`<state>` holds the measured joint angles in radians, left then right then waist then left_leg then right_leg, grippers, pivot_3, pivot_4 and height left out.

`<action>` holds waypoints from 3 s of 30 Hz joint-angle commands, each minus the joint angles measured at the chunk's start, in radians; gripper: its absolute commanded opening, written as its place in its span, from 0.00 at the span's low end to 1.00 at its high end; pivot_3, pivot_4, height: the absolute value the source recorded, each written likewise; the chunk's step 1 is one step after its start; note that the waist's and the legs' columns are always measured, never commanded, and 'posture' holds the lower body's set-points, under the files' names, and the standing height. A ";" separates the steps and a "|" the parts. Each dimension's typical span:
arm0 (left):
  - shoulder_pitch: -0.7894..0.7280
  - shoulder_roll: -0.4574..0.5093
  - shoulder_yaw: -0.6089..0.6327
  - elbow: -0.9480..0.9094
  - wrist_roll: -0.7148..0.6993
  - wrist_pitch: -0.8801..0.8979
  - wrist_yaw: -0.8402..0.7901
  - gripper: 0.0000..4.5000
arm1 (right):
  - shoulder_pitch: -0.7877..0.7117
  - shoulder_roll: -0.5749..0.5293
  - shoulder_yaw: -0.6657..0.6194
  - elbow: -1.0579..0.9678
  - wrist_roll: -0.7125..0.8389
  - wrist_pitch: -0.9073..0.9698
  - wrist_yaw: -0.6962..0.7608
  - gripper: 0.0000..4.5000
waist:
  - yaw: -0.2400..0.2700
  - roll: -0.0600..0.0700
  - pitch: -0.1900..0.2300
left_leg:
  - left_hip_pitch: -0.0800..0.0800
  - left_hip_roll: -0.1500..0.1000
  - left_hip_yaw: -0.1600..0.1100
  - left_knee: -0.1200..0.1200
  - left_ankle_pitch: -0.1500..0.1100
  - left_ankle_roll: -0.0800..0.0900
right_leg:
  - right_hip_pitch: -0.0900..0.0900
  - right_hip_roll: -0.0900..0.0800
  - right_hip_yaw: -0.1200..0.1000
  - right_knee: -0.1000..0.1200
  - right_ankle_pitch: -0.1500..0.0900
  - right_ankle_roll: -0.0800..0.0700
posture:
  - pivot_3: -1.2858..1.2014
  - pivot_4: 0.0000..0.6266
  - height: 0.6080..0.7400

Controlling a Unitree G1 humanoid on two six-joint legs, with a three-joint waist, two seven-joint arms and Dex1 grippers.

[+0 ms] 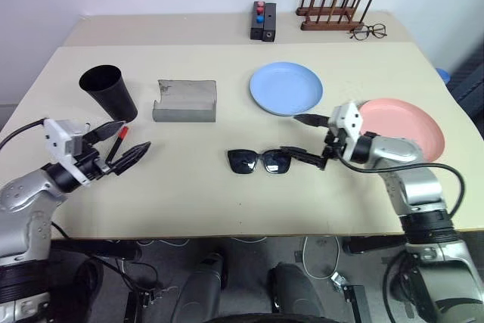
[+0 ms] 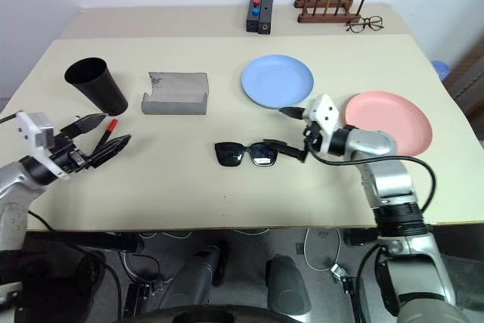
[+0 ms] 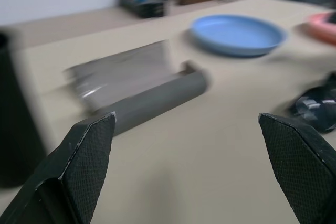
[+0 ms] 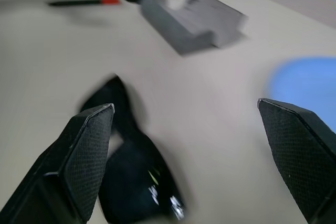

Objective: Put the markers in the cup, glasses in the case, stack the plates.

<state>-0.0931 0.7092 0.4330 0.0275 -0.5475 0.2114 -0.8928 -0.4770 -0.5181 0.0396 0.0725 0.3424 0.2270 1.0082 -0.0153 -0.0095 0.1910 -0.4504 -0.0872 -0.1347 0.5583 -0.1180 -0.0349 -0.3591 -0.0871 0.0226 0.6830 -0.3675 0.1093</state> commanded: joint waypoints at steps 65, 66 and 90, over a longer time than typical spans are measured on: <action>-0.435 0.455 -0.413 0.571 0.433 0.724 -0.153 0.01 | -0.004 0.164 0.035 -0.192 0.039 0.049 -0.158 1.00 | -0.047 -0.003 0.000 | -0.001 0.001 0.002 -0.001 0.002 0.000 | -0.007 0.004 0.003 0.010 0.002 0.004 | 0.52 0.24 0.98; -0.385 0.472 -0.402 0.518 0.417 0.737 -0.172 0.01 | -0.004 0.165 0.035 -0.189 0.038 0.046 -0.156 1.00 | -0.049 -0.003 0.000 | 0.000 0.001 0.002 -0.001 0.002 0.000 | -0.007 0.003 0.003 0.011 0.002 0.004 | 0.52 0.24 0.98; -0.403 0.461 -0.381 0.444 0.348 0.846 -0.135 0.99 | -0.029 0.181 0.053 -0.188 0.047 0.060 -0.139 1.00 | -0.026 -0.003 -0.001 | 0.000 0.000 0.002 -0.001 0.002 0.000 | -0.007 0.001 0.002 0.011 0.002 0.004 | 0.52 0.24 0.98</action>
<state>-0.4696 1.1433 0.0732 0.4512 -0.2075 1.0554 -0.9990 -0.4846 -0.3432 0.0958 -0.0824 0.3752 0.2925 0.8702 -0.0415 -0.0123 0.1903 -0.4508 -0.0872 -0.1331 0.5576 -0.1162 -0.0354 -0.3661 -0.0853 0.0245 0.6940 -0.3655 0.1130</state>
